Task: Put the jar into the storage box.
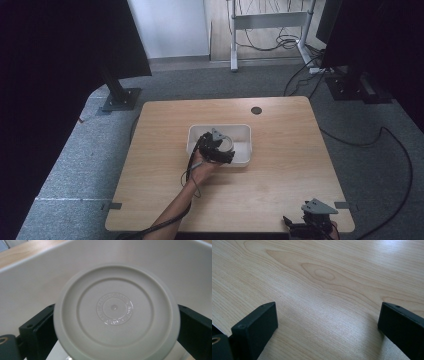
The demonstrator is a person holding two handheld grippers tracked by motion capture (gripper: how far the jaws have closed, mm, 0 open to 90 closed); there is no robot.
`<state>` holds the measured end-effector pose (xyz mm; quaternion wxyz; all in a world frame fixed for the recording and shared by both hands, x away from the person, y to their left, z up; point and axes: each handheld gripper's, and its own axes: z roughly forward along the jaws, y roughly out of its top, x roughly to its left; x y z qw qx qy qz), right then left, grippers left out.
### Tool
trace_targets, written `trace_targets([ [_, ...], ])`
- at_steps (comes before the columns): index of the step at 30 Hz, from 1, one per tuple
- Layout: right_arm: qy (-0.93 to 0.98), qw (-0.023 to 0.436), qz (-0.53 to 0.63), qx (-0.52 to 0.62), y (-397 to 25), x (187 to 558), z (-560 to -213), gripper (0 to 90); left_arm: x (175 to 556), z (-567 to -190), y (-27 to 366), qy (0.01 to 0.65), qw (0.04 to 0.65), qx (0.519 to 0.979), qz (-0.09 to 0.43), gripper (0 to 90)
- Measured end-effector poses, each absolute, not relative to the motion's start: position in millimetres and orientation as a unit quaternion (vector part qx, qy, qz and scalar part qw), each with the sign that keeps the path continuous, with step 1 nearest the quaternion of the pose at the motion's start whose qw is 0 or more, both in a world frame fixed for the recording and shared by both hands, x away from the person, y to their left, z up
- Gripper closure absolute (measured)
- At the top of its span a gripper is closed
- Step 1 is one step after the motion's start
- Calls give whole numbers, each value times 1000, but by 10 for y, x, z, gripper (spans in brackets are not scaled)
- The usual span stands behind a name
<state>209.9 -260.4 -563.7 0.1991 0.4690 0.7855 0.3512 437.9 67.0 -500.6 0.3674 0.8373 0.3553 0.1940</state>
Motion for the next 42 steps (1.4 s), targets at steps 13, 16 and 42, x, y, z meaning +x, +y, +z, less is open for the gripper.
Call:
trace_targets([
  [13,785,199,351,469,-2603,2099,-5637,23,4310,-4864,739,348,378,835,195,34],
  [16,785,199,351,469,-2603,2100,-5637,23,4287,-4842,756,346,381,835,194,35],
  [42,785,199,349,471,-2600,2100,-5635,22,3998,-4777,945,328,404,833,185,51],
])
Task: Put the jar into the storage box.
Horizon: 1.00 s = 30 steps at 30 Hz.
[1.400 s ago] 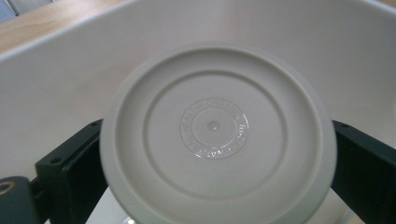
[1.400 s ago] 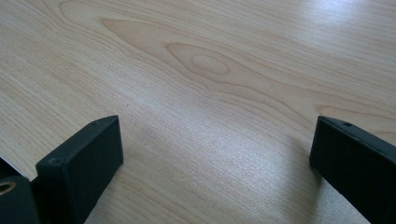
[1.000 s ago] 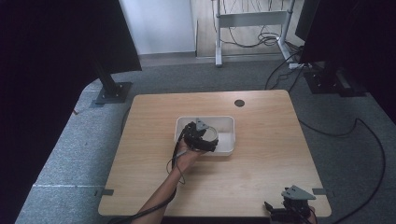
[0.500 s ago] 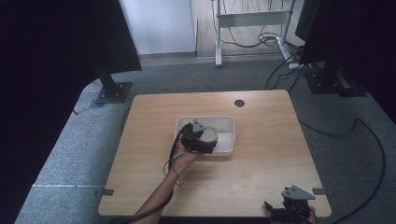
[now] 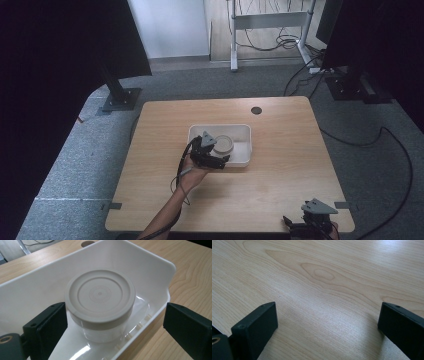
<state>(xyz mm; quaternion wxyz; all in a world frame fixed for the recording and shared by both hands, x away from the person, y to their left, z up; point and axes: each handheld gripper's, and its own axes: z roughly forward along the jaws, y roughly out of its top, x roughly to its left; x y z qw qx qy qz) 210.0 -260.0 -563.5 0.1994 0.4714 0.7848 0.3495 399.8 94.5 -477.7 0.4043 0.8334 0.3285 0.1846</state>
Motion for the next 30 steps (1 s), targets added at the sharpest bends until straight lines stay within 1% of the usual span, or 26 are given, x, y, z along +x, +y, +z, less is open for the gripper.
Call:
trace_targets([
  [30,785,199,349,471,-2598,2102,-5634,22,3598,-4818,1359,319,419,832,175,49],
])
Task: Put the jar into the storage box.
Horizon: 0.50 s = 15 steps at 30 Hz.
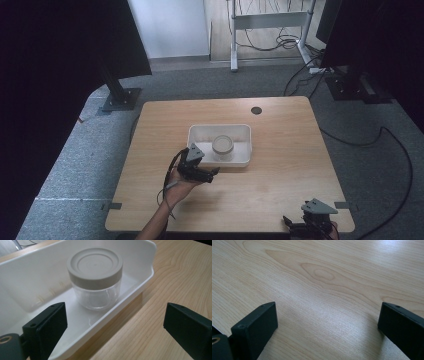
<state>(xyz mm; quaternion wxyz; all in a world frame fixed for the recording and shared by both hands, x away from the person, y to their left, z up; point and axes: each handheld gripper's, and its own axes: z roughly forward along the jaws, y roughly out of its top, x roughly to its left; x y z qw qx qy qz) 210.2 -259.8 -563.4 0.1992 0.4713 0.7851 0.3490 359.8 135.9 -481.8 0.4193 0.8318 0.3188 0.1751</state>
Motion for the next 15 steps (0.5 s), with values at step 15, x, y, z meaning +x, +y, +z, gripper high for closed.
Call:
trace_targets([
  [15,785,199,348,472,-2597,2104,-5633,22,3429,-4868,1661,321,424,827,182,53],
])
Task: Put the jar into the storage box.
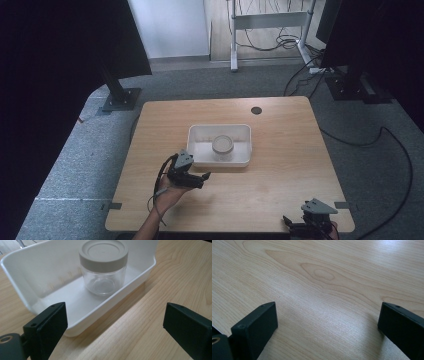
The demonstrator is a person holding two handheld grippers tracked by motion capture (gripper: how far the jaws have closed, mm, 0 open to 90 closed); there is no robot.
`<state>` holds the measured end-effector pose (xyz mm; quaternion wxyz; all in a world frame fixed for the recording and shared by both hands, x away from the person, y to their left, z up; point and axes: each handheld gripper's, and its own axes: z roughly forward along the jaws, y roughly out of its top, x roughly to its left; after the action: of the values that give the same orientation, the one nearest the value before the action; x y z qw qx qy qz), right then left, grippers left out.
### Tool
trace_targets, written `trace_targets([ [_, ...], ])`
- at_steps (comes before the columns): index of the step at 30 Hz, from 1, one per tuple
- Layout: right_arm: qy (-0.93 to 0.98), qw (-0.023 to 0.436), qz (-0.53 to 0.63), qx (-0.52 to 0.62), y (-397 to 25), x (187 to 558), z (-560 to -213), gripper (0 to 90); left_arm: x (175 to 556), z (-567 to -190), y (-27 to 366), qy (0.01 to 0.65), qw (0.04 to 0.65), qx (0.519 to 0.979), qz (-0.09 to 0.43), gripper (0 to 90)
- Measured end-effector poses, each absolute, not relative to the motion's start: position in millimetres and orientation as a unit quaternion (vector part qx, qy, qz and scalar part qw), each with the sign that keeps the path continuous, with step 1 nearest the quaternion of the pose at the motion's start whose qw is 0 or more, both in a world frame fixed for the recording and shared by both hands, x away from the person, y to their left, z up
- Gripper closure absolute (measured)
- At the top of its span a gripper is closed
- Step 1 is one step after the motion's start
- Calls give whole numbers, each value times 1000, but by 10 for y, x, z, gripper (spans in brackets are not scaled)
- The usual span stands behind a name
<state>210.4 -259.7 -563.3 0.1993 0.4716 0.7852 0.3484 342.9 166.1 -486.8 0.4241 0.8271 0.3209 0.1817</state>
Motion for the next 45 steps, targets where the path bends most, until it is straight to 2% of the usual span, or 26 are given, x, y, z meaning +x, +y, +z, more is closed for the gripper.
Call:
trace_targets([
  [23,785,200,349,472,-2595,2107,-5633,22,3183,-5057,2060,337,425,820,186,56],
  [45,784,200,349,473,-2593,2110,-5635,22,3032,-5442,2261,359,383,834,173,56],
])
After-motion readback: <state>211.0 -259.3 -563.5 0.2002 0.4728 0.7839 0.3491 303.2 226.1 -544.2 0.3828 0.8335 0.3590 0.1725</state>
